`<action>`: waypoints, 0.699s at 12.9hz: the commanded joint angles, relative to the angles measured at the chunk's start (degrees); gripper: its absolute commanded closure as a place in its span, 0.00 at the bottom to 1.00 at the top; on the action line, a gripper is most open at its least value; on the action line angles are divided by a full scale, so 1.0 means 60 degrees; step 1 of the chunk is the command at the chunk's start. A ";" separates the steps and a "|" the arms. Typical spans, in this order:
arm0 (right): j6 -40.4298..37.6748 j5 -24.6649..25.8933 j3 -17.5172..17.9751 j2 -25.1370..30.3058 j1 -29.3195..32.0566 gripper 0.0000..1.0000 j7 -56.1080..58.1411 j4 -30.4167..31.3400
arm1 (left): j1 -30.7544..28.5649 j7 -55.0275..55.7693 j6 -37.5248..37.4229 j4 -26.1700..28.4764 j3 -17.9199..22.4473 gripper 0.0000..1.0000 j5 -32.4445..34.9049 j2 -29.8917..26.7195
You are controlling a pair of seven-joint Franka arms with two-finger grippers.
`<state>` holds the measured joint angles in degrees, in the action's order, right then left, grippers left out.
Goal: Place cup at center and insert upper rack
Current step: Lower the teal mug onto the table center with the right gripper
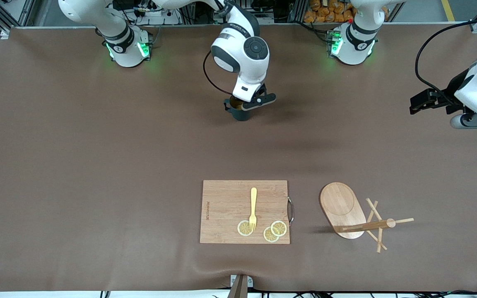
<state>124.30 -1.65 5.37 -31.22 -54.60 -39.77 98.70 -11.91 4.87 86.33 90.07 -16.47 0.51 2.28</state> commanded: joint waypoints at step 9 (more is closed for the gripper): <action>-0.0077 -0.0106 -0.0103 -0.0187 -0.0114 0.53 -0.0287 -0.0452 | -0.0036 0.0053 -0.0151 -0.0070 -0.0038 0.00 0.0061 -0.0057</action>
<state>124.30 -1.65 5.09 -31.91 -55.12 -40.52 97.73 -11.91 4.87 86.33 90.07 -16.47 0.51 2.28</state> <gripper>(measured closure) 0.652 0.000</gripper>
